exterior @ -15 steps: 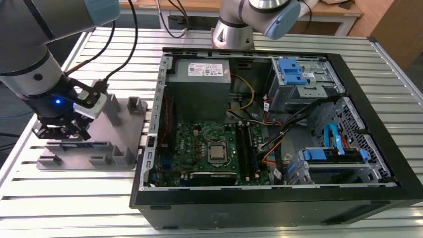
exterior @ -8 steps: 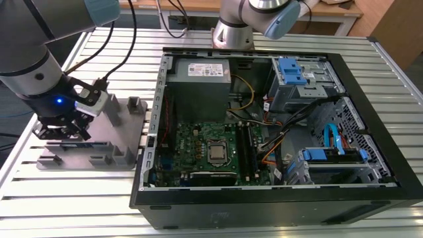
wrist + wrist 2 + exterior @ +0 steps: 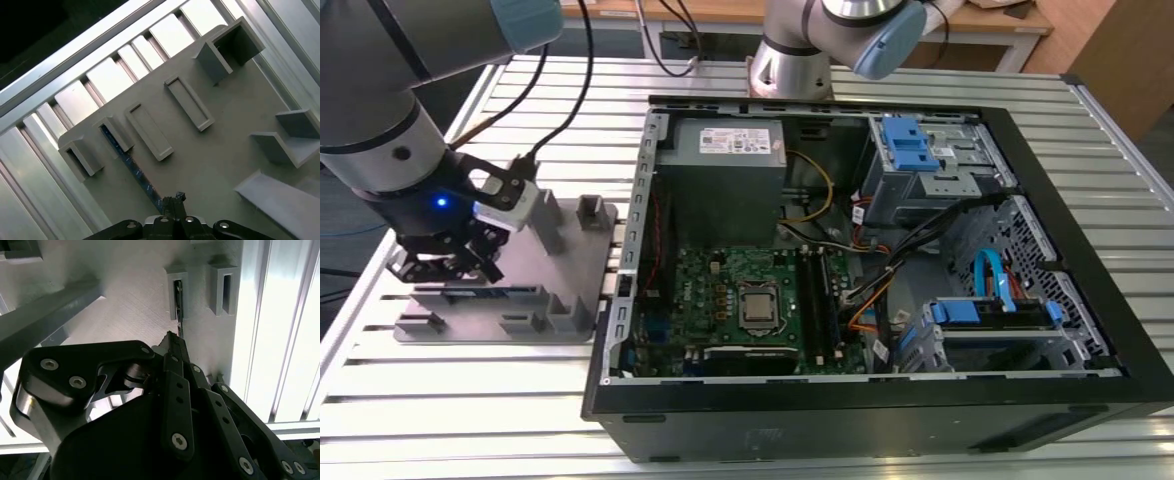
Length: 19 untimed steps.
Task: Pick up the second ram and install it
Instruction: 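Pick up the second ram and move it above second insertion slot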
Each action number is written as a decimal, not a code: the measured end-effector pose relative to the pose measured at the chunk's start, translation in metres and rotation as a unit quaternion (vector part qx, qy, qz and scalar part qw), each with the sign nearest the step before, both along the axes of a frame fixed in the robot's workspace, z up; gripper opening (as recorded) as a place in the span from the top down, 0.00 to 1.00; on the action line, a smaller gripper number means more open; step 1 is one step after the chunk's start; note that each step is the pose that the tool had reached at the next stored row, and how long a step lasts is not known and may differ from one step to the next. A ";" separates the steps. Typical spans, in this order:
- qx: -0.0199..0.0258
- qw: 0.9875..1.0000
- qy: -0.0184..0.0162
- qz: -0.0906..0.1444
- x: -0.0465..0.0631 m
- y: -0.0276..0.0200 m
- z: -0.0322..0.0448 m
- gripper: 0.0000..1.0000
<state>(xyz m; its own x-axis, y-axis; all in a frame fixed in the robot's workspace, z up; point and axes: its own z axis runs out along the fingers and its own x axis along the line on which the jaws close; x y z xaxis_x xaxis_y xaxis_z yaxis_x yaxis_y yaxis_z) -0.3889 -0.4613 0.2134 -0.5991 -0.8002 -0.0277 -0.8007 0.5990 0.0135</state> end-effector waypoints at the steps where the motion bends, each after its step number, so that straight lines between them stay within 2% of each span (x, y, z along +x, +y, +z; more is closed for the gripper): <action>1: 0.000 1.000 0.000 0.002 0.000 0.0000 0.0000 0.89; 19: 0.000 0.999 0.000 0.038 0.000 0.0000 0.0000 0.89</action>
